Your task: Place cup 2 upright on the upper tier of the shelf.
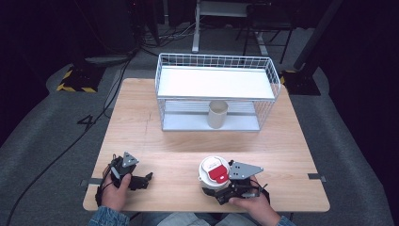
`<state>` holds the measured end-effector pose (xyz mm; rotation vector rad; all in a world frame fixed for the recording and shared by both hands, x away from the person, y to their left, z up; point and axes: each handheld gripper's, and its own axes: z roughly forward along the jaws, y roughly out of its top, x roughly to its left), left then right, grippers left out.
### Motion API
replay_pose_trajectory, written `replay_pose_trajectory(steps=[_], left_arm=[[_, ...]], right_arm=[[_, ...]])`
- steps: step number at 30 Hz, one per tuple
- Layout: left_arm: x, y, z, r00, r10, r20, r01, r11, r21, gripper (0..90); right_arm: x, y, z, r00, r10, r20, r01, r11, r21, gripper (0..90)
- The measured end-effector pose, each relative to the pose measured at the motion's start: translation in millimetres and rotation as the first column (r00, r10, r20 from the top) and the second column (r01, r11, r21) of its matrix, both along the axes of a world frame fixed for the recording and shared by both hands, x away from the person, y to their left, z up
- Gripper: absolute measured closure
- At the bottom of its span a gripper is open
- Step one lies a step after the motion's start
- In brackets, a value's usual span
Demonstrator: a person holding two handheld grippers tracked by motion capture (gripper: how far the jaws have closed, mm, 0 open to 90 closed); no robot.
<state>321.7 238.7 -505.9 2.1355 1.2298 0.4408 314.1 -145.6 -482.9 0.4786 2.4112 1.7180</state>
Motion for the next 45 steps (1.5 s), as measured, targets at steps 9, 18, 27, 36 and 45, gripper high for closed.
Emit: replay_pose_trajectory(steps=[9, 18, 27, 36, 45], left_arm=[[0.0, 0.0, 0.0, 1.0000, 0.000, 0.000, 0.000, 1.0000, 0.000, 0.1], [0.0, 0.0, 0.0, 1.0000, 0.000, 0.000, 0.000, 1.0000, 0.000, 0.1], [0.0, 0.0, 0.0, 1.0000, 0.000, 0.000, 0.000, 1.0000, 0.000, 0.1], [0.0, 0.0, 0.0, 1.0000, 0.000, 0.000, 0.000, 1.0000, 0.000, 0.1], [0.1, 0.0, 0.0, 1.0000, -0.001, 0.000, 0.001, 1.0000, 0.000, 0.1]], right_arm=[[0.6, -1.9, 6.4, 0.9999, -0.007, -0.012, 0.007, 1.000, -0.011, 8.7], [2.7, -2.6, 22.1, 0.9997, -0.024, -0.003, 0.024, 1.000, -0.017, 8.8], [7.0, -1.8, 39.1, 0.9987, -0.051, 0.004, 0.051, 0.998, -0.030, 8.7], [14.9, -2.1, 62.0, 0.9957, -0.092, 0.013, 0.092, 0.995, -0.033, 8.8], [25.5, -2.4, 83.4, 0.9927, -0.118, 0.022, 0.119, 0.993, -0.027, 8.8]])
